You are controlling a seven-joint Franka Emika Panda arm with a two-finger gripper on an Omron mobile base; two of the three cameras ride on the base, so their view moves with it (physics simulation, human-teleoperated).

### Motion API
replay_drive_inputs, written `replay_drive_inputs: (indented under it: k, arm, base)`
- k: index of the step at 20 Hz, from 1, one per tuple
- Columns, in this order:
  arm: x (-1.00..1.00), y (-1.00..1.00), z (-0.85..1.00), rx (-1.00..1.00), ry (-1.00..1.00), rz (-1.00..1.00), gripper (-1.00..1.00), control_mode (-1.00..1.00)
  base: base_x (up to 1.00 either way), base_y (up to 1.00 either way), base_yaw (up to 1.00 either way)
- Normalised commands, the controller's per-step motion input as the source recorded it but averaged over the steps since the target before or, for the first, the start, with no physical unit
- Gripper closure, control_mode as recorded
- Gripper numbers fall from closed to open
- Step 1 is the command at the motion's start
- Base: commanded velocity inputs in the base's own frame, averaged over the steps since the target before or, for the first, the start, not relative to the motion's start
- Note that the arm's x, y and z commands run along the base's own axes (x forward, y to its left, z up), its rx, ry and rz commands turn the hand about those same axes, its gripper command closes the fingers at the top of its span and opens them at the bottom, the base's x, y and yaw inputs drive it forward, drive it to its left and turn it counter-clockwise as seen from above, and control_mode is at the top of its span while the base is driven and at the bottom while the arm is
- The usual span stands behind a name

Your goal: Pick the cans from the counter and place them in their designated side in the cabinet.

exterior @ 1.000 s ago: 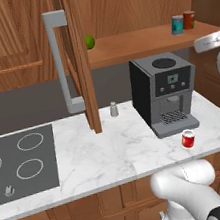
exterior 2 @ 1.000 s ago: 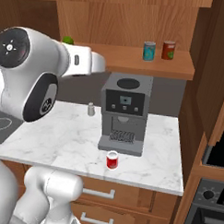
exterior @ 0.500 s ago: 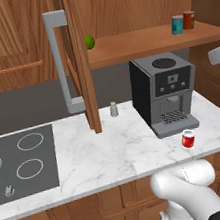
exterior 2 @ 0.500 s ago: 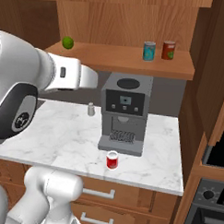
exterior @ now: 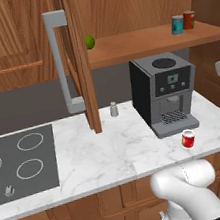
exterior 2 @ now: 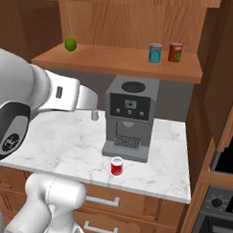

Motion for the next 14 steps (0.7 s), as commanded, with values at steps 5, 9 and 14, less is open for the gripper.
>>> replay_drive_inputs:
  k: [5,9,14]
  arm:
    - [-0.06,0.0,-0.05,0.05,0.07,0.0,-1.0,-1.0]
    - [-0.04,0.0,-0.02,-0.02,0.13,-0.03,-1.0,-1.0]
    - [-0.05,0.0,-0.05,-0.03,0.13,-0.03,-1.0,-1.0]
  base:
    - [0.0,0.0,0.0]
    - [0.0,0.0,0.0]
    - [0.0,0.0,0.0]
